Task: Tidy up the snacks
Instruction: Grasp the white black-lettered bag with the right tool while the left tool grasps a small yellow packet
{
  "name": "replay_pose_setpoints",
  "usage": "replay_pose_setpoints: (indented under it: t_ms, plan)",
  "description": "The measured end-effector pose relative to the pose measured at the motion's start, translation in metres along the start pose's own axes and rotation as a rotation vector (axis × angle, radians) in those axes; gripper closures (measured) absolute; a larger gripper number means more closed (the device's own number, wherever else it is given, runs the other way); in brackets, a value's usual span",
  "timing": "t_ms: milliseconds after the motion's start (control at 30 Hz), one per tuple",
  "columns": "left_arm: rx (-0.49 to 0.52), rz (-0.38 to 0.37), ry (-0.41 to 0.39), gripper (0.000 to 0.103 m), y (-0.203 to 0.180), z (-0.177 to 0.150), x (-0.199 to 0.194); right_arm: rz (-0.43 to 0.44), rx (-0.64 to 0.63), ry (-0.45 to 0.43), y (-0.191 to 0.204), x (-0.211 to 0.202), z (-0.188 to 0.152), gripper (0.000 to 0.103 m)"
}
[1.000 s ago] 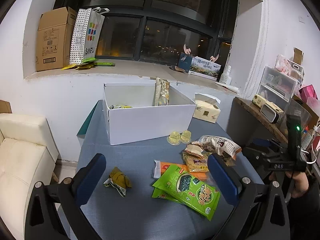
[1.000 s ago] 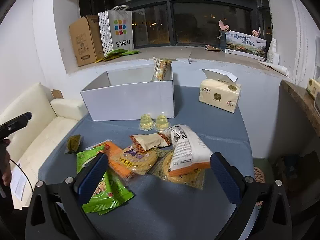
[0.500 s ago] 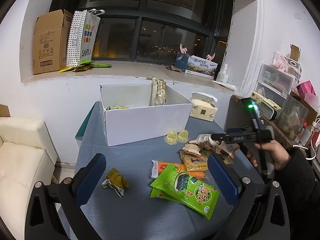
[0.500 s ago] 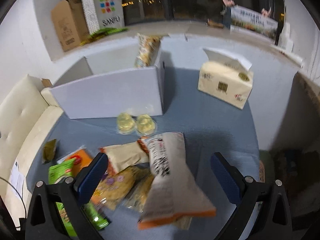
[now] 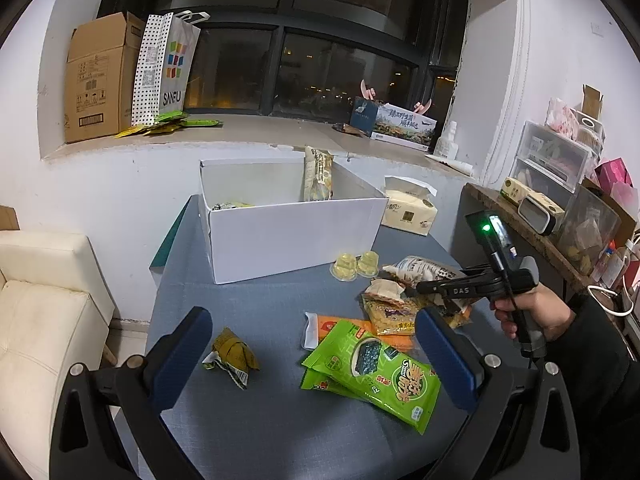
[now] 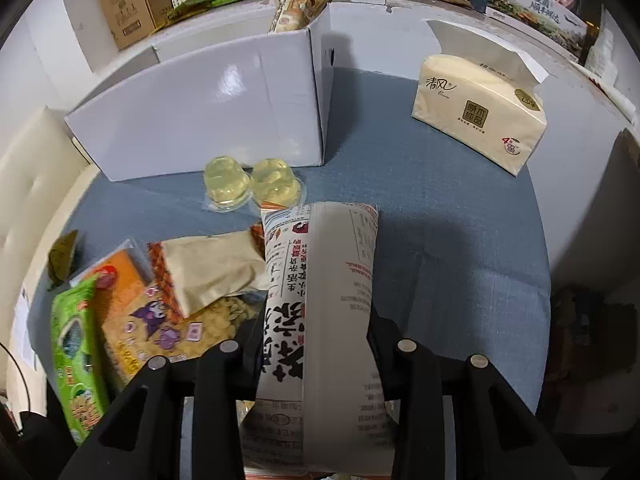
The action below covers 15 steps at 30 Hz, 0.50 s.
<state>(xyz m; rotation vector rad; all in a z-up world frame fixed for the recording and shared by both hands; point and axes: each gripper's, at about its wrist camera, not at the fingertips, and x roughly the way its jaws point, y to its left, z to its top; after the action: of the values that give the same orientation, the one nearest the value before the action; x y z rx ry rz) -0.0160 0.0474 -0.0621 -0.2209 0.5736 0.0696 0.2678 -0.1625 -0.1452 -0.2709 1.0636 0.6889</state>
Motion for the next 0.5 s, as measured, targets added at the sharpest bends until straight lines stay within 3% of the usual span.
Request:
replay_pose_setpoints:
  t_ms: [133, 300, 500]
  plan:
    - [-0.011, 0.006, 0.027, 0.0, 0.006, -0.001, 0.009, -0.008, 0.008, -0.038, 0.0, -0.016, -0.002, 0.064]
    - [-0.066, -0.005, 0.102, 0.0, 0.024, -0.012, 0.035, 0.032, 0.037, -0.152, 0.002, -0.057, -0.01, 0.064]
    - [-0.022, 0.052, 0.198, 0.0, 0.041, -0.031, 0.073, 0.097, 0.025, -0.274, 0.025, -0.104, -0.032, 0.064]
